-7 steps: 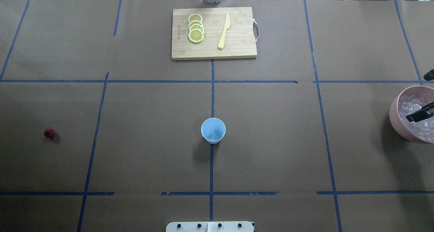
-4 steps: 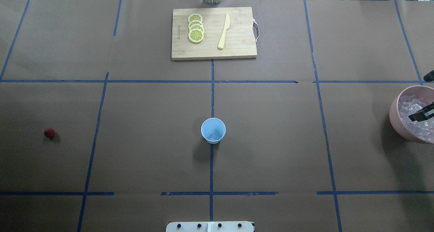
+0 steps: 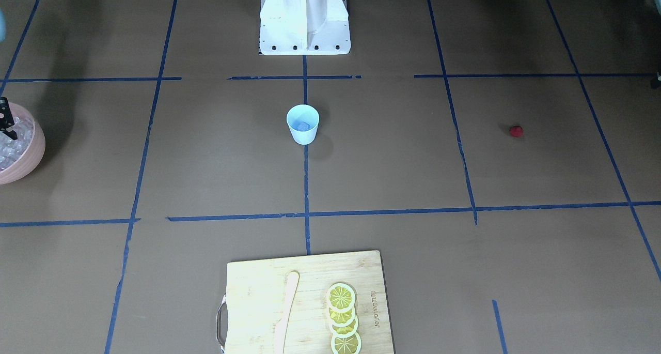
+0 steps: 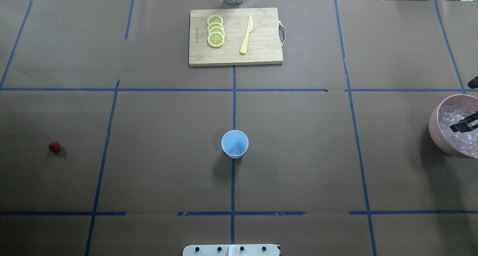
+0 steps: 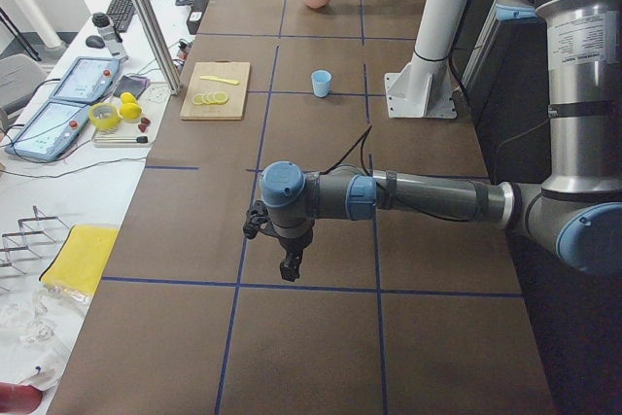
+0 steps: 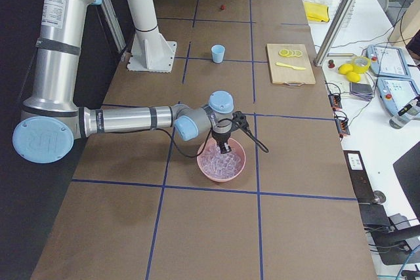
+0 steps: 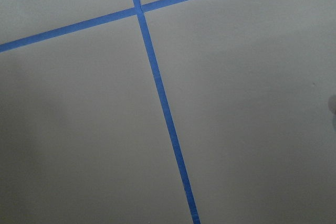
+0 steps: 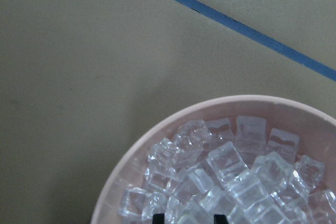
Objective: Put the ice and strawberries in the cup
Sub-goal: 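Lower the right gripper into the bowl and grasp more ice cubes, then lift the ice with the right gripper and carry it over the cup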
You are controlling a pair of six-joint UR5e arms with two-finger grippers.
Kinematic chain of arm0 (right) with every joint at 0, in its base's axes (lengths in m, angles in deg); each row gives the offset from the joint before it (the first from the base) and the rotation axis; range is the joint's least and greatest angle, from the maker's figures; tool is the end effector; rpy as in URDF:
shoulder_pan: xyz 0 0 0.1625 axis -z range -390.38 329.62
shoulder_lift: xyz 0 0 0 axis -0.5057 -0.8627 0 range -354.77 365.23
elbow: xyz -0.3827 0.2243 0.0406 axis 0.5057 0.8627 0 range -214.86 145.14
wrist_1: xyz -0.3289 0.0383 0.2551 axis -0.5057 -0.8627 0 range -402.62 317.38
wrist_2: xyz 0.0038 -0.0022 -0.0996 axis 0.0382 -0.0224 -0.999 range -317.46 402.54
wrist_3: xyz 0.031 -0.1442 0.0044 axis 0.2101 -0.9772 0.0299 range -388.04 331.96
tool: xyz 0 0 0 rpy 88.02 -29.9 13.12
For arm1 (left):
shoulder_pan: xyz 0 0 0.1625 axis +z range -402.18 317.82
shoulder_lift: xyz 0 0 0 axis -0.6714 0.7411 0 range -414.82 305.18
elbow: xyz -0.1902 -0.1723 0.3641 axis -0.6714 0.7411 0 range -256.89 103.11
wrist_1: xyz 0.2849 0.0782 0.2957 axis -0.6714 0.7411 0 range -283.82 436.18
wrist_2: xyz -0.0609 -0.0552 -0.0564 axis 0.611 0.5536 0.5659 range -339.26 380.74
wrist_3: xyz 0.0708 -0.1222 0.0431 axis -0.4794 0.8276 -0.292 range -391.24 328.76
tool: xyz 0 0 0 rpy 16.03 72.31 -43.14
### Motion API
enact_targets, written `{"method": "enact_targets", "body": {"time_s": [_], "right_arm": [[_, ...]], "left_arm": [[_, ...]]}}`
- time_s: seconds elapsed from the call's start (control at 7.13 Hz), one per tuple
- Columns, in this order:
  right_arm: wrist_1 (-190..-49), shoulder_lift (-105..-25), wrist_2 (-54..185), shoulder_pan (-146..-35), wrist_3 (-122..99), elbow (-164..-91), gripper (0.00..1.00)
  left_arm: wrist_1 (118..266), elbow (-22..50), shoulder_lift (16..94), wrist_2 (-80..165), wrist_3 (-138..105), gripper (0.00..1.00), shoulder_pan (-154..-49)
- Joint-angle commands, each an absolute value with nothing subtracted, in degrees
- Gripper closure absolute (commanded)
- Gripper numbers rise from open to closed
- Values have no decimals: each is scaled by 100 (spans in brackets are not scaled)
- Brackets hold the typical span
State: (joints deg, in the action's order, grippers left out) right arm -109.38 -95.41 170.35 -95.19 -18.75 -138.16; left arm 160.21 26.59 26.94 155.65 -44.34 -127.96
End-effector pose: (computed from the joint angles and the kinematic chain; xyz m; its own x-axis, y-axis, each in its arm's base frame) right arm -0.1545 -0.4292 0.6432 0.6549 -0.4396 0.6148 0.2807 0.8967 0.3421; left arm 0.0025 -0.4300 0.6729 0.6720 0.2680 -0.6904 -0.2317 0.9615 0.1477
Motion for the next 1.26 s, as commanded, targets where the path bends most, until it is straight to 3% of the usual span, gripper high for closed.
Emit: {"method": "enact_targets", "body": {"time_s": [0.0, 0.28, 0.7, 1.12], "right_arm": [[-11117, -9515, 17077, -9533, -1080, -14407, 97], [-11109, -8921, 17060, -9394, 451, -14674, 99], [-11152, -8058, 16588, -8333, 1911, -14692, 99], [-13422, -6216, 15543, -7243, 2731, -14683, 99]], "left_arm": [[16012, 2673, 2691, 15565, -4434, 0, -12796], [16020, 2664, 2691, 15565, -4434, 0, -12796], [16020, 2664, 2691, 15565, -4434, 0, -12796], [16021, 2655, 2700, 15565, -4434, 0, -12796]]}}
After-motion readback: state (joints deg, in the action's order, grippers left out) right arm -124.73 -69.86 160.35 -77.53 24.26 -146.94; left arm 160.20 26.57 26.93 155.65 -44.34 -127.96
